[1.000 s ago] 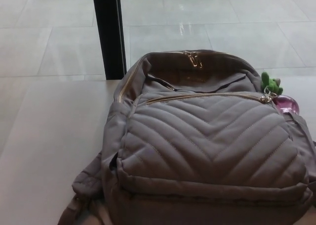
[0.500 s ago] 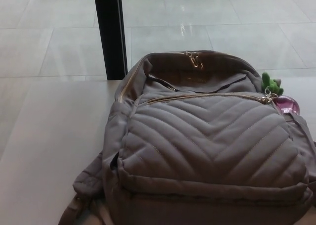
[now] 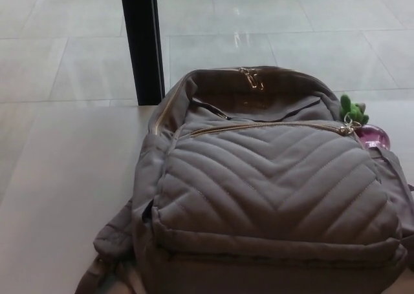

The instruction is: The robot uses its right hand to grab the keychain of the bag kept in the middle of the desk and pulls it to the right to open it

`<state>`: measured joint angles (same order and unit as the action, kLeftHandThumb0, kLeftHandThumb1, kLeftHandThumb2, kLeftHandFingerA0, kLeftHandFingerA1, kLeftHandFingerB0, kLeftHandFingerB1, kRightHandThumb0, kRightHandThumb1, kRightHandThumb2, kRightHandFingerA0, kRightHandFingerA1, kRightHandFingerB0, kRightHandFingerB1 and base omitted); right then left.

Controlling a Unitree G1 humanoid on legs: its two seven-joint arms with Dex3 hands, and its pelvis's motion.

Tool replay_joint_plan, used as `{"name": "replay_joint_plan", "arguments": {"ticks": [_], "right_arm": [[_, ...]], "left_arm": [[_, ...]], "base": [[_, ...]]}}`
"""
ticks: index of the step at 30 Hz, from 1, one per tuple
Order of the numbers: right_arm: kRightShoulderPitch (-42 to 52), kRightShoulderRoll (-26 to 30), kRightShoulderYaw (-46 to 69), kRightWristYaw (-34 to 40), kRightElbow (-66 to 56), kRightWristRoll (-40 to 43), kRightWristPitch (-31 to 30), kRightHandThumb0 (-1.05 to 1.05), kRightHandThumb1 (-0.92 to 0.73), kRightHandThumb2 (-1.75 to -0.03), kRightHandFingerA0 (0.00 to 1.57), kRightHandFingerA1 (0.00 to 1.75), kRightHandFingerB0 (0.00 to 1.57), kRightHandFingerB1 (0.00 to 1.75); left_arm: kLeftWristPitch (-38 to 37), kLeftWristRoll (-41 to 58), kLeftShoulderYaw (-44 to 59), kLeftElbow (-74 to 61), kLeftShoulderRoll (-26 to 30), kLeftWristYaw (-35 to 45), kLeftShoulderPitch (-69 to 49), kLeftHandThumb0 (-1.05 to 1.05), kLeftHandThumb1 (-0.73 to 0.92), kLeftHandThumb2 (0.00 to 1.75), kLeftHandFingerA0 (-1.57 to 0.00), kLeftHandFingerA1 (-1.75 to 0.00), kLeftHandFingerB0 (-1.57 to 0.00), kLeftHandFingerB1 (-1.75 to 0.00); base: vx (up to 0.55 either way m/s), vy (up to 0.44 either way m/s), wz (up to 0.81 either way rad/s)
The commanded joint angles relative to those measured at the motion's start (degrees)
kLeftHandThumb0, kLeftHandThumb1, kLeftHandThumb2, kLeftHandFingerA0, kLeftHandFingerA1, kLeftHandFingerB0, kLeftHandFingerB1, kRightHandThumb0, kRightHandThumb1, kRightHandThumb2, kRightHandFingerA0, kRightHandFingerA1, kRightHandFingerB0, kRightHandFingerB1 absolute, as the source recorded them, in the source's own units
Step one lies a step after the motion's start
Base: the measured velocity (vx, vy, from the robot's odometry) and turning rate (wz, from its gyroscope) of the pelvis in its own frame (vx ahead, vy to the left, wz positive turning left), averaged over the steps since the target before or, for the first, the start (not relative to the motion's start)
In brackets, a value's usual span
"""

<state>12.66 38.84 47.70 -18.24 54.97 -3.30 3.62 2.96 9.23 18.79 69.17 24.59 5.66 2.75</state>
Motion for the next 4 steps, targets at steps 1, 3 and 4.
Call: {"name": "replay_joint_plan", "arguments": {"ticks": [1, 3, 4], "right_arm": [[1.2, -3.5, -1.0, 3.0, 1.5, 5.6, -2.8, -0.58, -0.5, -0.88, 0.32, 0.69, 0.14, 0.46], [0.7, -3.7, -2.1, 3.6, 1.8, 5.7, -2.6, -0.61, -0.51, -0.88, 0.41, 0.71, 0.17, 0.47], [0.7, -3.7, -2.1, 3.6, 1.8, 5.7, -2.6, -0.61, -0.51, -0.88, 0.41, 0.71, 0.17, 0.47]], "left_arm": [[-0.1, 0.6, 0.3, 0.5, 0.2, 4.1, -3.3, -0.96, 0.67, 1.45, -0.61, -1.22, -0.52, -1.08], [-0.1, 0.4, 0.3, 0.2, 0.5, 4.3, -3.8, -0.94, 0.66, 1.46, -0.66, -1.23, -0.53, -1.07], [-0.1, 0.4, 0.3, 0.2, 0.5, 4.3, -3.8, -0.94, 0.66, 1.46, -0.66, -1.23, -0.53, -1.07]], "base": [[0.0, 0.0, 0.0], [0.0, 0.0, -0.03], [0.0, 0.0, 0.0]]}}
